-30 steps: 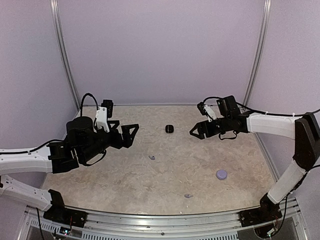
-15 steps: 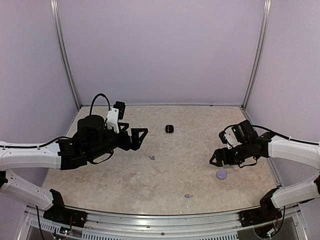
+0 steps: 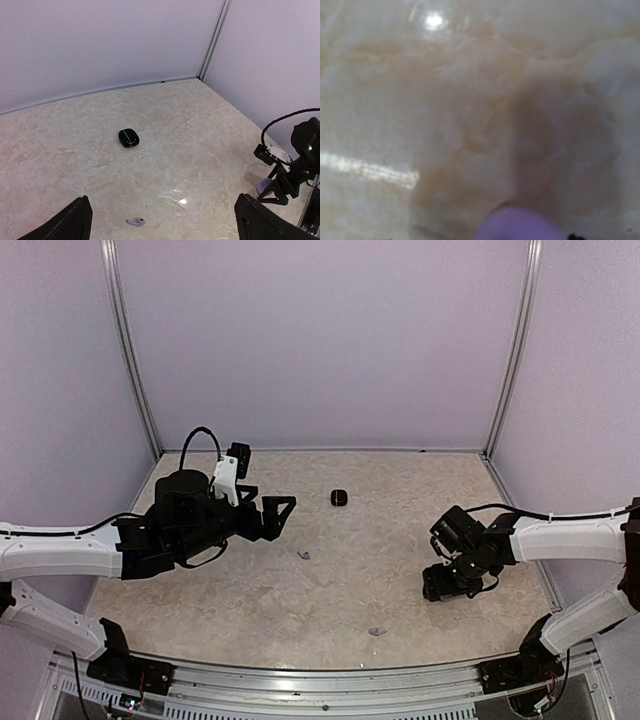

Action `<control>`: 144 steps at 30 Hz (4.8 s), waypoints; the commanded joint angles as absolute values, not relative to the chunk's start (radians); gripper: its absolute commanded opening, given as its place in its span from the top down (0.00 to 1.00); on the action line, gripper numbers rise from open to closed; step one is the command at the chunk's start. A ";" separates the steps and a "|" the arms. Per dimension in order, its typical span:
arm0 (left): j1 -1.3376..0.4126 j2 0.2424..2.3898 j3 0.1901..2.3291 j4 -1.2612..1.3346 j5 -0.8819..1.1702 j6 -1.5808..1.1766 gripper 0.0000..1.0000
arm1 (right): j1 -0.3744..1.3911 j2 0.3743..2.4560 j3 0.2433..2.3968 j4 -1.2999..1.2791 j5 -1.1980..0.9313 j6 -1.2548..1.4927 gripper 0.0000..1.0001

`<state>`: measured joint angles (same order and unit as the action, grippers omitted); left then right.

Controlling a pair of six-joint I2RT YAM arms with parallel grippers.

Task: Insert the wireless bluetooth earbuds into the charging case
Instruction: Move the charging case to the center of the board, then pick up the charging case from the center of the board, then pass from the left arm to the right

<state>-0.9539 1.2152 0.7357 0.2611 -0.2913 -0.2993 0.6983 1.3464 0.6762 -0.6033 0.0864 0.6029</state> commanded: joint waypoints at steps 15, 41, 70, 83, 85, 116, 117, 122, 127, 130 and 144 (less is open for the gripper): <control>-0.945 1.213 0.762 0.257 -0.290 -0.326 0.01 | 0.741 1.378 0.635 -0.351 -0.059 0.563 0.62; -1.097 1.642 0.903 0.324 0.139 0.060 0.01 | 0.624 1.099 0.629 -0.193 -0.207 0.388 0.20; -1.095 2.261 1.469 0.092 0.343 0.370 0.26 | 0.555 0.715 0.480 -0.066 -0.207 0.319 0.00; -1.089 2.329 1.496 0.080 0.343 0.403 0.46 | 0.554 0.666 0.455 -0.076 -0.234 0.335 0.03; -1.082 2.313 1.466 0.100 0.374 0.396 0.53 | 0.555 0.655 0.448 -0.068 -0.250 0.327 0.04; -0.961 1.682 1.167 0.091 1.056 0.112 0.62 | 0.909 0.872 0.577 0.215 -0.589 -0.179 0.44; -0.964 1.676 1.172 0.071 1.064 0.119 0.62 | 0.937 0.886 0.600 0.192 -0.569 -0.206 0.45; -0.988 1.652 1.193 0.020 1.110 0.137 0.61 | 1.058 0.942 0.699 0.090 -0.483 -0.315 0.50; -1.012 1.627 1.202 -0.023 1.123 0.152 0.61 | 1.140 0.995 0.765 0.027 -0.434 -0.396 0.53; -1.020 1.612 1.207 -0.043 1.130 0.159 0.61 | 1.181 1.021 0.789 -0.004 -0.406 -0.429 0.53; -1.039 1.566 1.221 -0.074 1.154 0.170 0.61 | 1.248 1.025 0.775 -0.044 -0.294 -0.489 0.55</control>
<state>-1.0286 1.6047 1.1851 -0.0608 1.1210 0.1539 1.2270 1.0302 0.7738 -0.0193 -0.3431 -0.4503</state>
